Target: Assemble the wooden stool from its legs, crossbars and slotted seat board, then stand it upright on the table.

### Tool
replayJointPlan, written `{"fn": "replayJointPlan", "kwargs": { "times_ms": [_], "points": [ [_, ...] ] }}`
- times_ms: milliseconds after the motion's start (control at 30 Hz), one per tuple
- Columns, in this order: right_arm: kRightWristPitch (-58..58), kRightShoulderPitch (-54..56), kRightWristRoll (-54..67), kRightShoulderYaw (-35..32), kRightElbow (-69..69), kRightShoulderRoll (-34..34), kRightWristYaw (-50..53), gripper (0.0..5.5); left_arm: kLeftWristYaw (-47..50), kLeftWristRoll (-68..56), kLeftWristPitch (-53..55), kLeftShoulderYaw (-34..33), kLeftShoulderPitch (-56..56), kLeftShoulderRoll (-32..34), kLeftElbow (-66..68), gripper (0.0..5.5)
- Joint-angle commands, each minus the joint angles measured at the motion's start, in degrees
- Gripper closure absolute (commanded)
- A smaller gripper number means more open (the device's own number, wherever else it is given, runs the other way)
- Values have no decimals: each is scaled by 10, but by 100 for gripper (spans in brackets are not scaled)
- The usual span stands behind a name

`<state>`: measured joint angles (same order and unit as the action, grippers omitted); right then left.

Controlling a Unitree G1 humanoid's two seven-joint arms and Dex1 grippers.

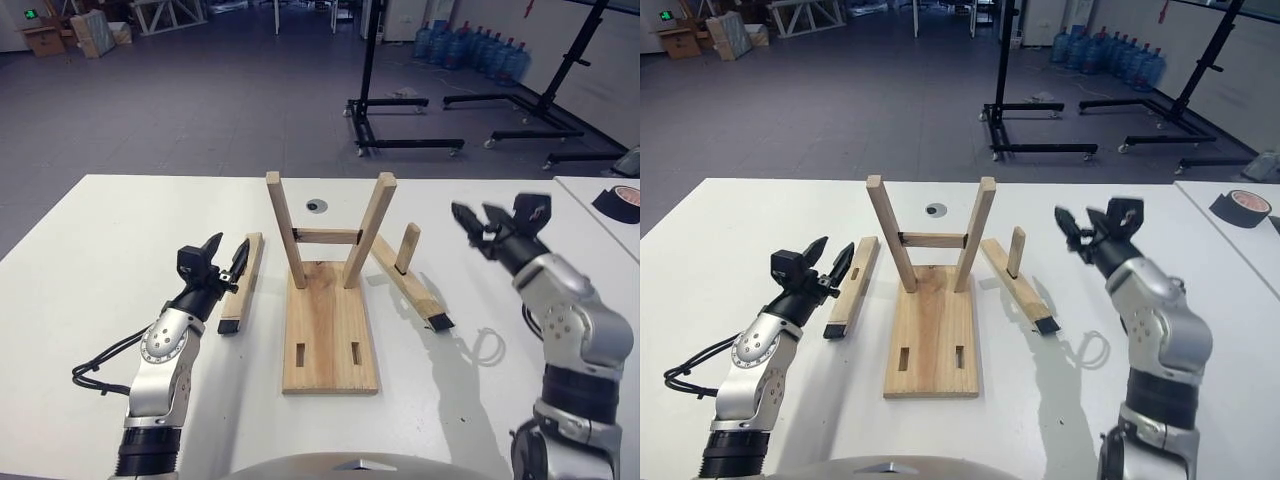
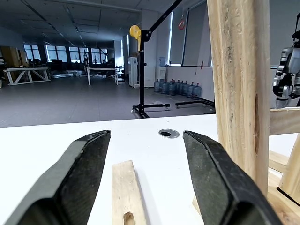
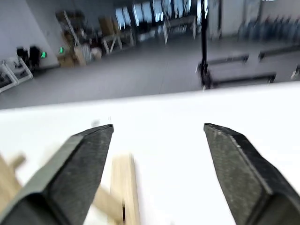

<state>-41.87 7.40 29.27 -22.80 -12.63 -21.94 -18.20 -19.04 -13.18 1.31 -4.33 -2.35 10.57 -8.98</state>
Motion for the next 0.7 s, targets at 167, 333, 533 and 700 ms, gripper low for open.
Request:
{"fn": "replayJointPlan", "kwargs": {
  "times_ms": [167,333,533,700],
  "points": [
    [-23,-32,-56,117,12,-32,-29,154,-43,33,-14,33,6,43,-20,268],
    [-53,6,-92,178,39,-63,-40,154,-51,39,-10,57,3,42,-17,268],
    [-41,-12,-132,225,63,-53,-34,154,-50,30,13,42,6,53,-11,268],
    [-56,-22,-150,255,82,-44,-35,234,-36,59,17,49,10,54,-2,268]
  ]
}}
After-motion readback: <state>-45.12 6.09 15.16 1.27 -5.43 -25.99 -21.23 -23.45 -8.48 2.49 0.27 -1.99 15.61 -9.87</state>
